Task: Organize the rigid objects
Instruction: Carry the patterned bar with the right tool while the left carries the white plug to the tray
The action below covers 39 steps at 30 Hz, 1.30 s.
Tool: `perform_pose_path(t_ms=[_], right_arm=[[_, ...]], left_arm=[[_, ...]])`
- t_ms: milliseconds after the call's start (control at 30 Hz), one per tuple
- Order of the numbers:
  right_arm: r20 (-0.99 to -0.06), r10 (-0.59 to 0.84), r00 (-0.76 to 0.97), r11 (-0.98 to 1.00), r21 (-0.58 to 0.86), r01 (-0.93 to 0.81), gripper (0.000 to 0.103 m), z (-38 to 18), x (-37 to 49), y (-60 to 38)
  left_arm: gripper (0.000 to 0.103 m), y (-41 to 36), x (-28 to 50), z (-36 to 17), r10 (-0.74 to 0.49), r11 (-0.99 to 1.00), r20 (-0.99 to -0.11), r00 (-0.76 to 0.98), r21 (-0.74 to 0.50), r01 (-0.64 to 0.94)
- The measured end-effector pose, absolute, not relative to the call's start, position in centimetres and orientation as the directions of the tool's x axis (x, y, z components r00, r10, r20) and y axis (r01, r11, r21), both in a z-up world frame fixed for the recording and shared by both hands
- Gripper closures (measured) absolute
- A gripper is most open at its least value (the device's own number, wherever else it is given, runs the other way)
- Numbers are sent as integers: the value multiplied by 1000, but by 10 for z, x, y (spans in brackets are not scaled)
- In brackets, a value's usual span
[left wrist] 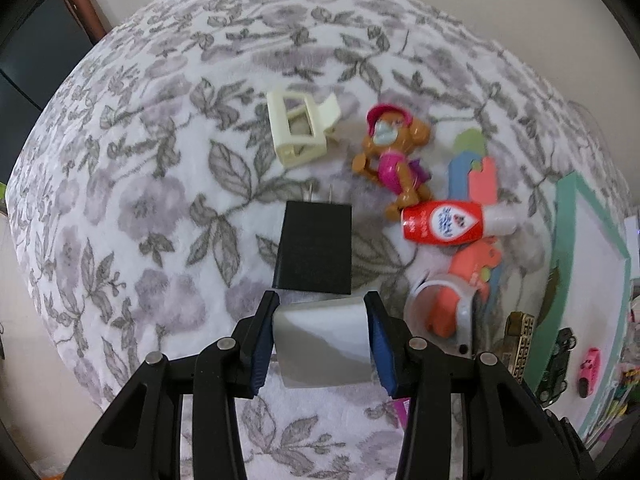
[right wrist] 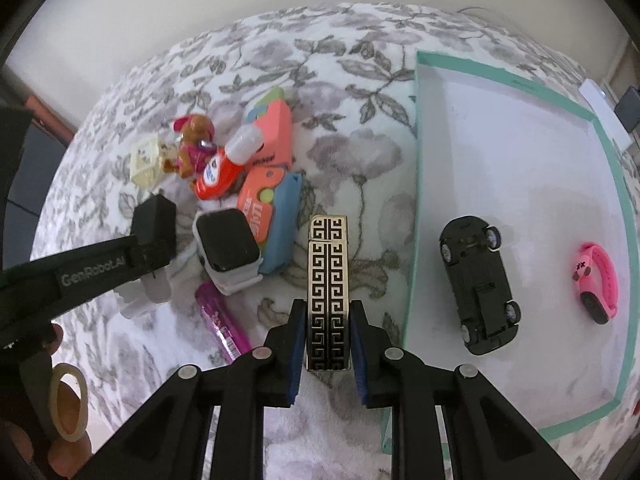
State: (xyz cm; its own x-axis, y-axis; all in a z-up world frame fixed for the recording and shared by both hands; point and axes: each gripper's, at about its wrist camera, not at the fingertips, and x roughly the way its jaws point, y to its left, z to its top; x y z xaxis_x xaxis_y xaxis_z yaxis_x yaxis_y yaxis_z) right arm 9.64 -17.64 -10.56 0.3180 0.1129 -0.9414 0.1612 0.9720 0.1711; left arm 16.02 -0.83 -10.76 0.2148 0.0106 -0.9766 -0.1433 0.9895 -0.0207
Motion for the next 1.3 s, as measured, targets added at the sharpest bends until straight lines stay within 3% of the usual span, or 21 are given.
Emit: perform_pose_path(t_ms=[167, 333, 667, 967, 1300], right_arm=[[-907, 110, 406, 963, 199, 182, 81, -80, 93, -184], [-857, 18, 516, 958, 163, 238, 81, -45, 85, -200], [-819, -250, 516, 859, 57, 508, 81, -8, 50, -289], [-891, -283, 354, 737, 34, 675, 81, -41, 18, -357], [-959, -225, 175, 699, -33, 715, 81, -90, 7, -372]], left_arm=[[58, -2, 158, -77, 15, 988, -955, 297, -33, -154], [58, -13, 147, -32, -23, 991, -904, 426, -77, -109], [58, -93, 113, 12, -175, 984, -831, 528, -123, 132], [58, -159, 91, -14, -265, 941, -877, 401, -144, 305], [58, -196, 74, -64, -214, 914, -951, 224, -114, 389]])
